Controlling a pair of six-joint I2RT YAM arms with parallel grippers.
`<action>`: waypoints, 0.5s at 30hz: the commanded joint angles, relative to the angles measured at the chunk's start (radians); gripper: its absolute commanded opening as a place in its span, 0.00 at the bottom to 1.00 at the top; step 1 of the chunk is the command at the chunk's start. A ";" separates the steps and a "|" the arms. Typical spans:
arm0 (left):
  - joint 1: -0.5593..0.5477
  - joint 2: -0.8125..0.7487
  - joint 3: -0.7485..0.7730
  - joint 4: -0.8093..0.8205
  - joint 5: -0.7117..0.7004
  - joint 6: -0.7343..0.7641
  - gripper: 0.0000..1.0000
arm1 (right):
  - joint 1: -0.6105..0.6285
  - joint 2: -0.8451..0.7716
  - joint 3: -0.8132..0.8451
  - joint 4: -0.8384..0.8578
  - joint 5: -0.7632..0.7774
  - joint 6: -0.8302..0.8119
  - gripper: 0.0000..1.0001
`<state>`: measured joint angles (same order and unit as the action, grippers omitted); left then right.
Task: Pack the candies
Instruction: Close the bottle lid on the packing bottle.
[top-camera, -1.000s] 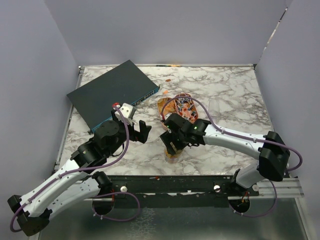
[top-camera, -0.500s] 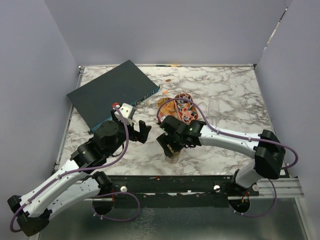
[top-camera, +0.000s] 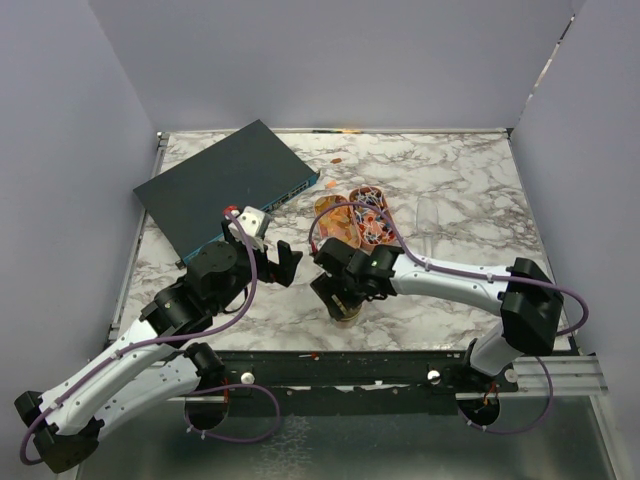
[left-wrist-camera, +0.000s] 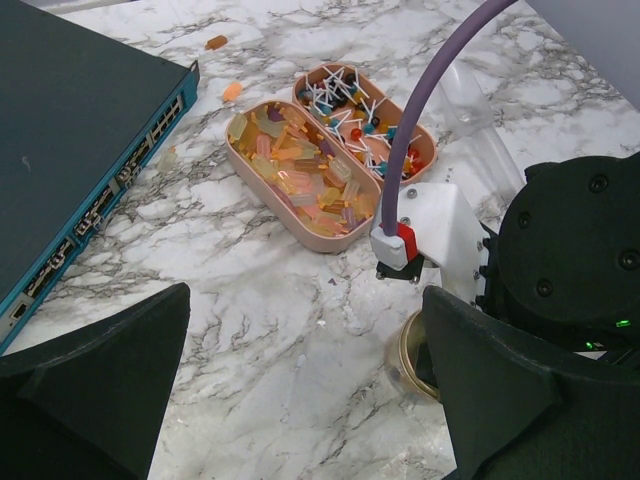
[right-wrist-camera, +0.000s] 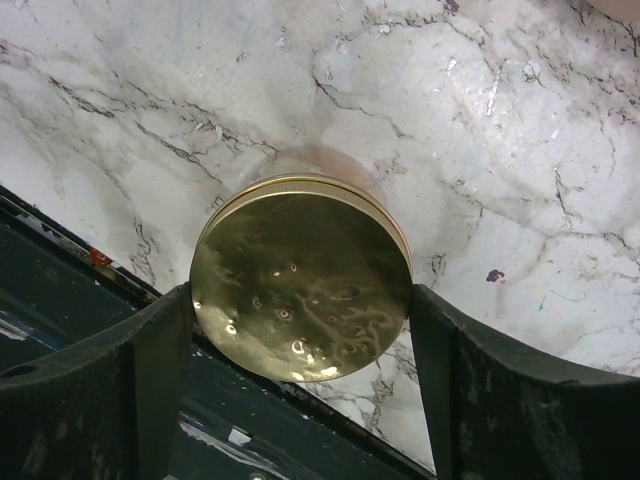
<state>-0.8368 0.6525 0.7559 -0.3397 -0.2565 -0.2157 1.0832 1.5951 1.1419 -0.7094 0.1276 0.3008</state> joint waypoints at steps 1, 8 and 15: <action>0.006 -0.013 -0.009 -0.009 -0.013 0.004 0.99 | 0.019 0.026 0.003 -0.038 0.031 0.023 0.63; 0.006 -0.016 -0.009 -0.010 -0.016 -0.001 0.99 | 0.028 0.000 -0.030 0.000 0.051 0.054 0.61; 0.006 -0.013 -0.010 -0.009 -0.018 -0.004 0.99 | 0.033 -0.042 -0.058 0.031 0.061 0.072 0.59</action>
<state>-0.8368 0.6460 0.7551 -0.3397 -0.2565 -0.2161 1.1019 1.5772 1.1156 -0.6849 0.1585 0.3492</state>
